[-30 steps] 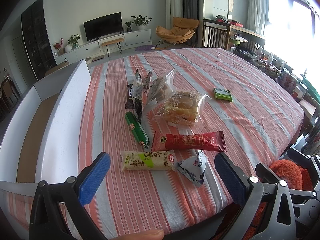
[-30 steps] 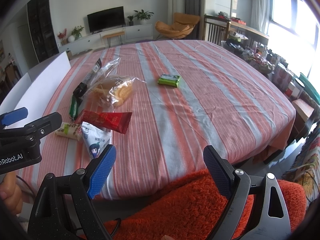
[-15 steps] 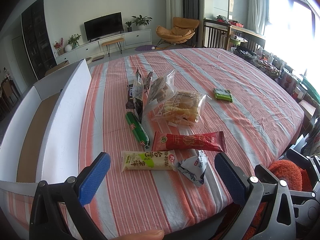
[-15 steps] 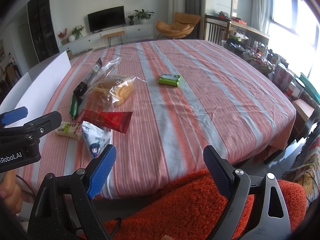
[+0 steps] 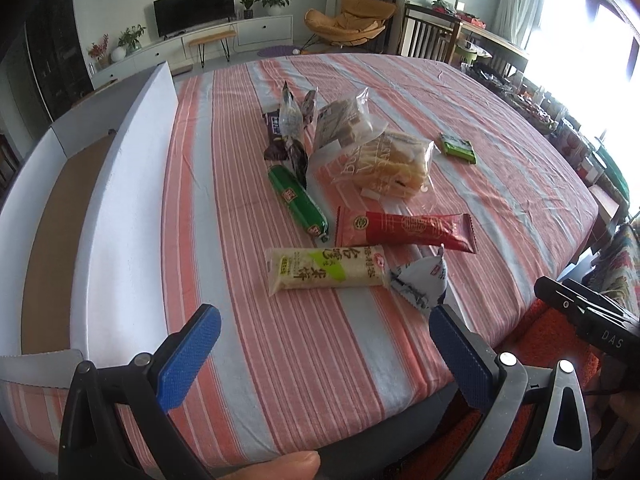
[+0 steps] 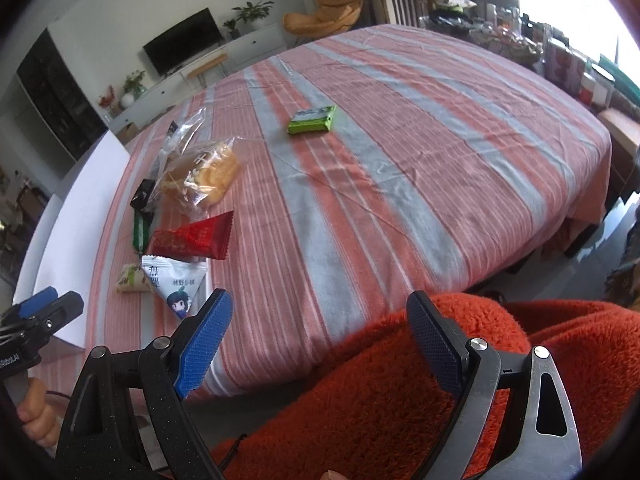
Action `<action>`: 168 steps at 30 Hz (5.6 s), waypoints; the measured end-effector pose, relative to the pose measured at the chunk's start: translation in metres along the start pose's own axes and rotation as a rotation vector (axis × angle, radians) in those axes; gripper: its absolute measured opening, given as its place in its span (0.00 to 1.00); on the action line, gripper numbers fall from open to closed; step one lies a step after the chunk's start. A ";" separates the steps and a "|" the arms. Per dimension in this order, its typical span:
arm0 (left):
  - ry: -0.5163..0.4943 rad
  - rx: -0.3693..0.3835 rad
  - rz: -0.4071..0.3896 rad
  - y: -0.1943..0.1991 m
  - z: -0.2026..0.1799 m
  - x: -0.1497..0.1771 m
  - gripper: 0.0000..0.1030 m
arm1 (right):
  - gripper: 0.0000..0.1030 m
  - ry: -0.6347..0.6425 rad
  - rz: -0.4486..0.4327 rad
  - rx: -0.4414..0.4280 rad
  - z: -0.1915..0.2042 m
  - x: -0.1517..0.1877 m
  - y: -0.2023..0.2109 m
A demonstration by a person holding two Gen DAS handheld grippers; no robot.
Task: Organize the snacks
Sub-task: 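Grasp the cream cake bar with the left gripper while the right grasps the white triangle pack, then carry both snacks over the cardboard bin and open both grippers, then move both grippers back over the snacks on the table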
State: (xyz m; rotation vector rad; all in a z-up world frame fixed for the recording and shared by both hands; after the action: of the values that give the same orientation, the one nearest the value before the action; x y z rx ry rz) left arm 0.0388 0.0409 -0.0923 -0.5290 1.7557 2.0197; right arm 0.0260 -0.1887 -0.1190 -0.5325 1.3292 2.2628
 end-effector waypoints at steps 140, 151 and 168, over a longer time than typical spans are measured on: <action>0.011 -0.084 -0.022 -0.110 -0.026 -0.006 0.94 | 0.71 -0.095 -0.176 0.045 0.002 -0.053 -0.041; 0.029 -0.101 -0.037 -0.113 -0.020 -0.002 1.00 | 0.71 -0.120 -0.173 0.044 -0.004 -0.052 -0.043; 0.038 -0.109 -0.044 -0.111 -0.022 0.000 1.00 | 0.71 -0.152 -0.171 0.034 -0.010 -0.051 -0.045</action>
State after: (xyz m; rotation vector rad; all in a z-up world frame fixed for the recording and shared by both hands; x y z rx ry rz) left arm 0.0987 0.0331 -0.1884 -0.6380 1.6476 2.0964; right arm 0.0943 -0.1881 -0.1273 -0.4361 1.1984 2.0933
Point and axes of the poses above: each gripper's, at about its wrist camera, not at the fingertips, and y roughly against the way its jaws point, z to its left, x to its underside, the point moved 7 cm from there along -y, roughly the way its jaws point, and after that the axes turned 14 degrees about -x, right-handed, at the moved point
